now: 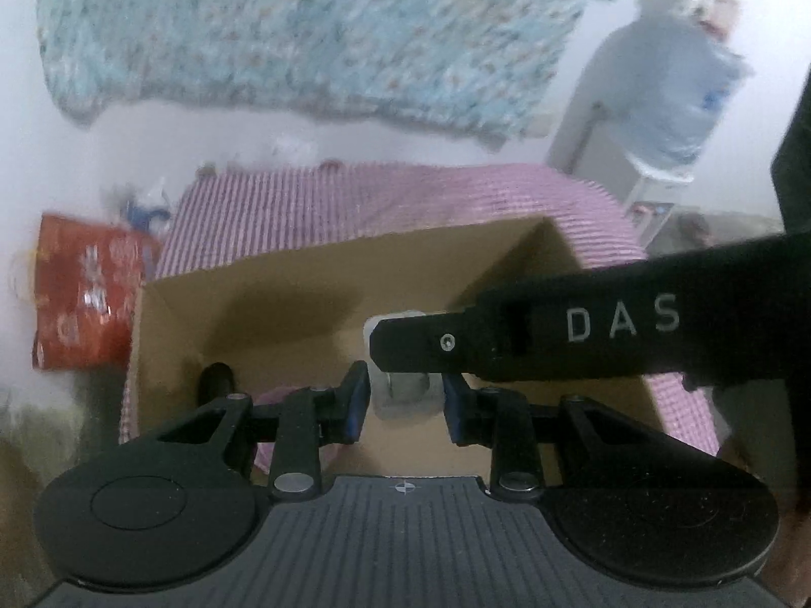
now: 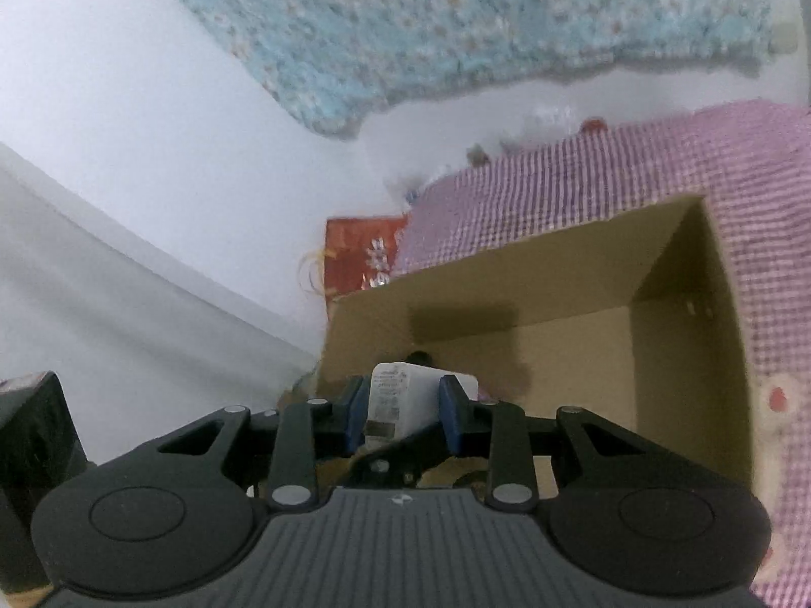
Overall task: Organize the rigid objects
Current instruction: 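Carry the white charger plug into the box and release it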
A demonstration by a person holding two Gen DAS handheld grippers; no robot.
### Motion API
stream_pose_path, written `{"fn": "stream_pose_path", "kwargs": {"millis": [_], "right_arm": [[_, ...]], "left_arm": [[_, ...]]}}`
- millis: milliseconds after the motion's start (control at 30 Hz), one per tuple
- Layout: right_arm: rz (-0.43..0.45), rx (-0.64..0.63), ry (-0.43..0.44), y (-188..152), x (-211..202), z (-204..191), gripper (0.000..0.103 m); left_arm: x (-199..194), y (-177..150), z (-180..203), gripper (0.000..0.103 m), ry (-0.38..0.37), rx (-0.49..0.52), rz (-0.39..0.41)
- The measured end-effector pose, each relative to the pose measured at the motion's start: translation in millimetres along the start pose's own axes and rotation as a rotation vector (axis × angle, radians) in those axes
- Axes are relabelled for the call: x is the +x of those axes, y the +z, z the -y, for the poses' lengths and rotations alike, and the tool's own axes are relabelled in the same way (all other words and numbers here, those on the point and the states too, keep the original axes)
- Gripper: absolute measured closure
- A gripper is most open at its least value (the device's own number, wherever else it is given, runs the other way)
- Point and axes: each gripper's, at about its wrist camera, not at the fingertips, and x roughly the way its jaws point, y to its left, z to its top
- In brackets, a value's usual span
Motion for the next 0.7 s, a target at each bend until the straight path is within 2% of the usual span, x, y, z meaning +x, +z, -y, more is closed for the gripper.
{"fn": "stream_pose_path", "kwargs": {"millis": [67,267,567,700], "right_arm": [[-0.040,0.001,-0.011,12,20,6,0.069],[-0.119,0.027,-0.013,31,68,23,0.069],[-0.169,0.042,-0.044,36,107,44,0.069],[-0.174,0.060,-0.059,38,118,53,0.069]], "left_arm": [[16,6,-11,0.075,0.009,-0.050,-0.043],[58,14,-26,0.076,0.090,-0.059,-0.105],[91,18,-37,0.076,0.103,-0.105,-0.164],[94,19,-34,0.076,0.106,-0.085,-0.165]]}}
